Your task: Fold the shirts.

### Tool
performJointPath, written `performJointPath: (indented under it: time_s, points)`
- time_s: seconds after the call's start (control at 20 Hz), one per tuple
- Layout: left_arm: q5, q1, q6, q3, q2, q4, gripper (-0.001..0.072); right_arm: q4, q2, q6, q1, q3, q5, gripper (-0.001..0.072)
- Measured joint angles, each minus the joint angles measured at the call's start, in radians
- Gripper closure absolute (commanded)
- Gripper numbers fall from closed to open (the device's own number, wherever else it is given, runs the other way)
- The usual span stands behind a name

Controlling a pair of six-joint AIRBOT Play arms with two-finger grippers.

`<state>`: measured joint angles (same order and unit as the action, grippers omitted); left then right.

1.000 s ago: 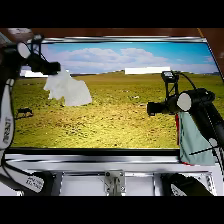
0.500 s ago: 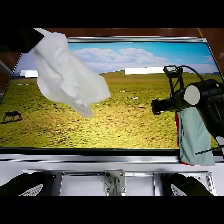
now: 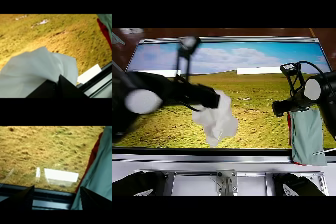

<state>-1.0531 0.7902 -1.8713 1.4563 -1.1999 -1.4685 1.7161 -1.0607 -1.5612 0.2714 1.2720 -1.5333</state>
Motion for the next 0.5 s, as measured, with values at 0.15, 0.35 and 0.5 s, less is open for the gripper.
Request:
performJointPath:
  time_s: [0.15, 0.35, 0.5]
  points:
    - [0.118, 0.033, -0.08, -0.134, -0.075, 0.015, -0.0003, -0.035, -0.003, 0.002, 0.0, 0.001, 0.011, 0.0024]
    - [0.15, -0.047, -0.145, -0.146, -0.117, 0.038, 0.0, -0.105, -0.035, -0.017, 0.0, -0.002, 0.058, 0.0024]
    - [0.077, -0.177, -0.112, -0.088, -0.093, 0.047, 0.0002, -0.104, -0.086, -0.01, -0.007, -0.002, 0.078, 0.0024]
